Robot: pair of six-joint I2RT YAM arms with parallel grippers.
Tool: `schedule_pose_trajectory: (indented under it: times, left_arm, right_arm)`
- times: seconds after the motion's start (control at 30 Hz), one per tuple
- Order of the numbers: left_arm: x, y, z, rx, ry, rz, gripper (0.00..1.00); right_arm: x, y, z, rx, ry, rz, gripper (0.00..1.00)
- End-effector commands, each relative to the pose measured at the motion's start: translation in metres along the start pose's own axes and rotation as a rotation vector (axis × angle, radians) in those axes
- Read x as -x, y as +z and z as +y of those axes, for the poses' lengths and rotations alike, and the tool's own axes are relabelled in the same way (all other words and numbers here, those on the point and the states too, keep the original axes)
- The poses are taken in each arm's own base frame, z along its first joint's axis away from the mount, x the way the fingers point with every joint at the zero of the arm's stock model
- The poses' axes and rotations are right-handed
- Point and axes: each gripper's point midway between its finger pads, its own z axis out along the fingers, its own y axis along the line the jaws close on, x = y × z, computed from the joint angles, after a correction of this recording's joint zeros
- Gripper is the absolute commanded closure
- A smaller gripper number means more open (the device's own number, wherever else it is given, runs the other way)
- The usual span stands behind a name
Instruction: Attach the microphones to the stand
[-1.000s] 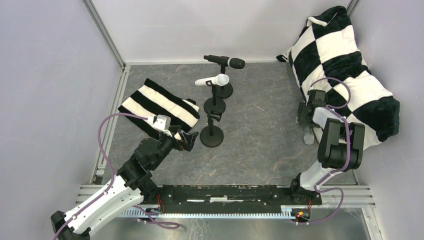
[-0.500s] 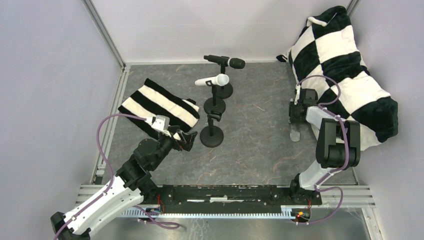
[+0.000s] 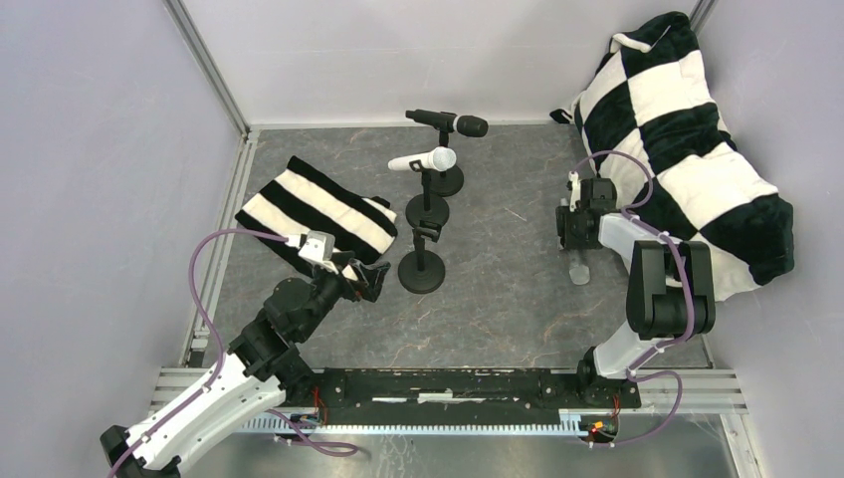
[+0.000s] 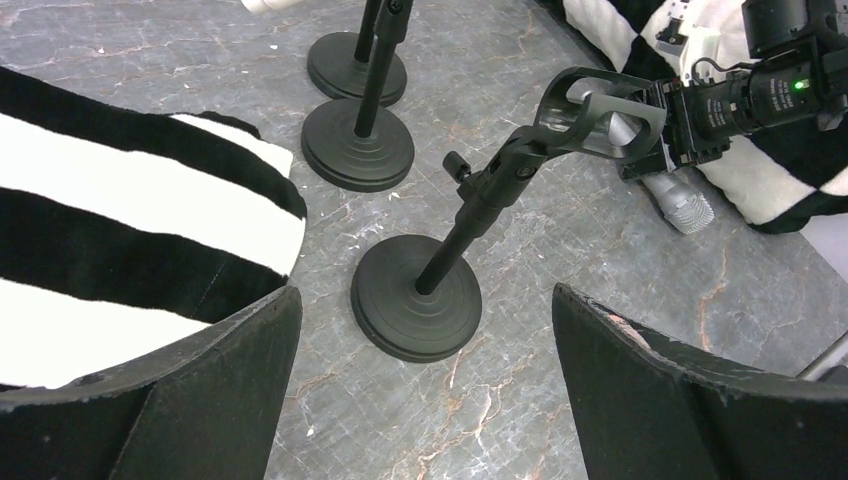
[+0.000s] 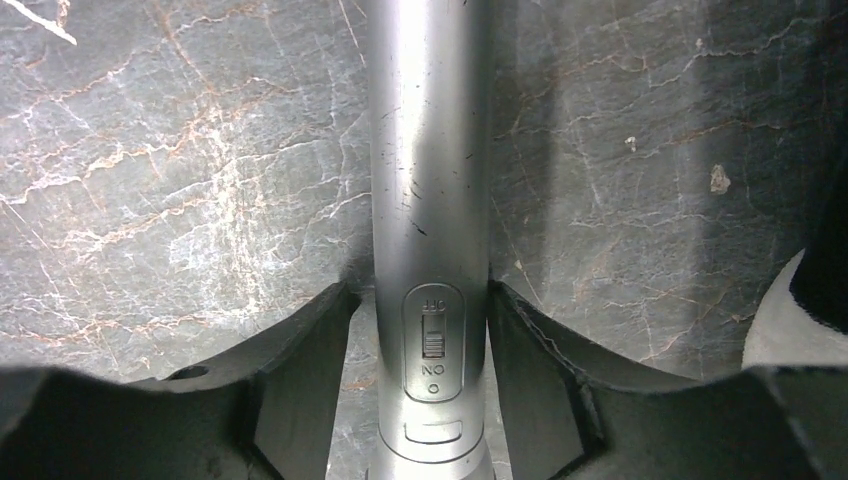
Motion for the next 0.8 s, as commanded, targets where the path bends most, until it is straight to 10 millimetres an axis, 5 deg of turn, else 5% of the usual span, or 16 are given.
schedule_pose_trajectory:
  times: [0.0, 0.17, 0.37, 0.43, 0.57, 0.7, 0.77]
  left_arm:
    - [0.022, -0.003, -0.002, 0.008, -0.003, -0.054, 0.0]
    - [0.025, -0.006, -0.003, 0.004, -0.012, -0.059, 0.0]
    - [0.04, -0.012, -0.011, -0.021, -0.03, -0.065, 0.0]
    - [0.048, -0.016, -0.014, -0.027, -0.032, -0.068, 0.0]
    - [0.064, -0.024, -0.019, -0.038, -0.034, -0.07, 0.0]
    - [0.081, -0.03, -0.025, -0.045, -0.041, -0.068, 0.0]
    - [0.092, -0.033, -0.03, -0.057, -0.044, -0.071, 0.0]
  right_arm:
    - [-0.032, 0.004, 0.007, 0.036, -0.051, 0.128, 0.4]
    - [-0.043, 0.006, 0.004, 0.023, -0.063, 0.17, 0.49]
    - [-0.006, -0.013, 0.017, 0.09, -0.044, -0.014, 0.87]
    - [0.017, -0.028, 0.024, 0.129, -0.043, -0.117, 1.0]
    - [0.06, -0.069, 0.044, 0.253, -0.118, -0.318, 1.0]
    - [0.099, -0.127, 0.053, 0.269, -0.186, -0.559, 1.0]
    - [0.115, -0.163, 0.073, 0.296, -0.267, -0.681, 1.0]
